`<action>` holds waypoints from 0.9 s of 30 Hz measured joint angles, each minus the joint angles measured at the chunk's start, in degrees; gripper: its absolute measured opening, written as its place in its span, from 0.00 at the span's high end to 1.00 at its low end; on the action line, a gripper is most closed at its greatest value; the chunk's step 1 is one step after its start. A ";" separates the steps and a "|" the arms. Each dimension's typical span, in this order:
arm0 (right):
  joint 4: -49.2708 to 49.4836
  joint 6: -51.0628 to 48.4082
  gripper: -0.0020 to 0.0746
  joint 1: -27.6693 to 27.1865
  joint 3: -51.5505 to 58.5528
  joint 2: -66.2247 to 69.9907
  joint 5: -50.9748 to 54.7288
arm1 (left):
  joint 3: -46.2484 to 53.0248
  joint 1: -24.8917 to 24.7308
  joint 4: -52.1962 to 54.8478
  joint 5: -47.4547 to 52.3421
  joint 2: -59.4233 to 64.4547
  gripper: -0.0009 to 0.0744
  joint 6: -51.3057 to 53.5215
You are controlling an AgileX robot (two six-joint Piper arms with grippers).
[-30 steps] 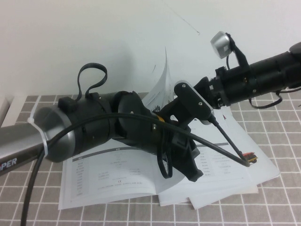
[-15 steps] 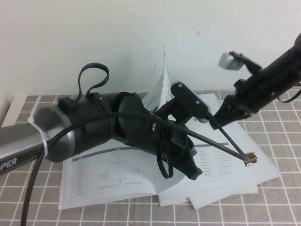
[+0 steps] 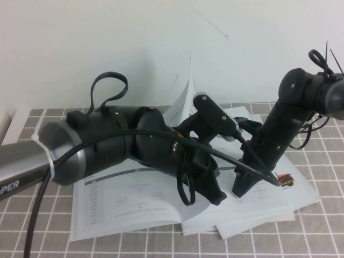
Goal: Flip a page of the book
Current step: Open the closed book
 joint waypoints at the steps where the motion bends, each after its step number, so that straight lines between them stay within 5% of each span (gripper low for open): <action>1: -0.17 0.34 0.98 0.00 -0.14 0.00 0.00 | 0.00 0.00 1.24 0.15 0.00 0.99 -1.24; 16: -1.52 2.53 0.98 0.00 -0.44 0.00 0.43 | 0.00 0.00 33.18 17.00 -2.16 0.99 -40.91; 27: -1.52 2.53 0.98 0.00 -0.44 0.00 0.43 | 0.00 4.58 32.84 19.65 3.13 0.99 -43.83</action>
